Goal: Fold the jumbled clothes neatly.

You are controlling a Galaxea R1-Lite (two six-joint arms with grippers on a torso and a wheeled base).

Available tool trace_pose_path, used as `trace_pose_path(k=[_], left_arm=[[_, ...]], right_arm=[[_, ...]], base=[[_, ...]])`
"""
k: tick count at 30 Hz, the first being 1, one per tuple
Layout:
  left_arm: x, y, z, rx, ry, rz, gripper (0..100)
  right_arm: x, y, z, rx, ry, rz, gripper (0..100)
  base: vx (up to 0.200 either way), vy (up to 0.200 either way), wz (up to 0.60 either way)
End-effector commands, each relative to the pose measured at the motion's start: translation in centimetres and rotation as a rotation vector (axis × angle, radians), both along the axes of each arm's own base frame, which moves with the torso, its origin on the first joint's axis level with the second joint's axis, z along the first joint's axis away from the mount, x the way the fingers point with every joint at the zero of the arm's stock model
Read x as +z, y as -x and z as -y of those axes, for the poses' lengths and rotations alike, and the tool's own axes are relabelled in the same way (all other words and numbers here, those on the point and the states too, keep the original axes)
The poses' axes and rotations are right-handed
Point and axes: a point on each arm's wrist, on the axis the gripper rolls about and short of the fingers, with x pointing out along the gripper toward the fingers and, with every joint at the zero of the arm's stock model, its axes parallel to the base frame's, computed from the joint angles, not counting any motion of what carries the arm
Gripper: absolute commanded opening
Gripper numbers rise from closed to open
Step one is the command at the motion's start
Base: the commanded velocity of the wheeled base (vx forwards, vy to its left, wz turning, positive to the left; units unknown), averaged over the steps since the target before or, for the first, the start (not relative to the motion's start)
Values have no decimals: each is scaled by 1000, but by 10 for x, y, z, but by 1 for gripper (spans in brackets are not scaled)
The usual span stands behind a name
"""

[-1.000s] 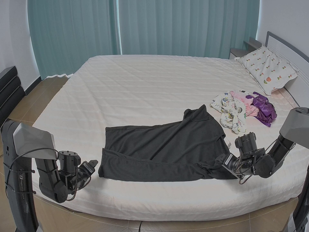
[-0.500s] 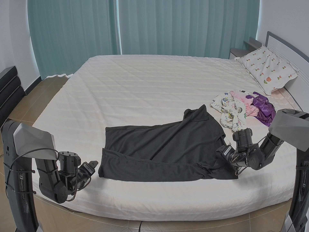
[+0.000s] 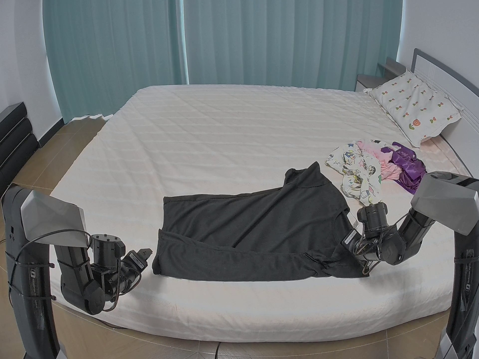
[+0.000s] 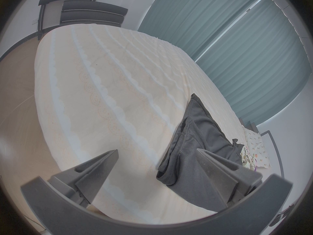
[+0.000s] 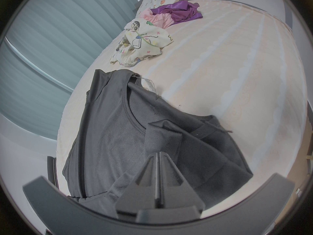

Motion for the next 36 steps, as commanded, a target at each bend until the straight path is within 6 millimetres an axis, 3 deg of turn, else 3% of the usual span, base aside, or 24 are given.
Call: trace_pose_path(k=[1,7,12,13,21,36], left_arm=[[0,0,0,0,0,0,100],[0,0,0,2,-1,-1,100],[0,1,0,0,0,-3,100],[0,1,0,0,-1,-4,100],[0,2,0,-1,5,-6,100],[-1,2,0,-1,5,-6,100]], right_arm=[[15,8,3,0,-5,17,0],[34,23,3,11,-14,34,0],[29,24,6,21,-22,18,0],[28,24,6,24,-25,12,100],[4,9,-1,80,-38,-4,100],[-10,-7,-3,73,-29,7,100]], base=[[0,0,0],[0,0,0],[0,0,0],[0,0,0],[0,0,0],[0,0,0]])
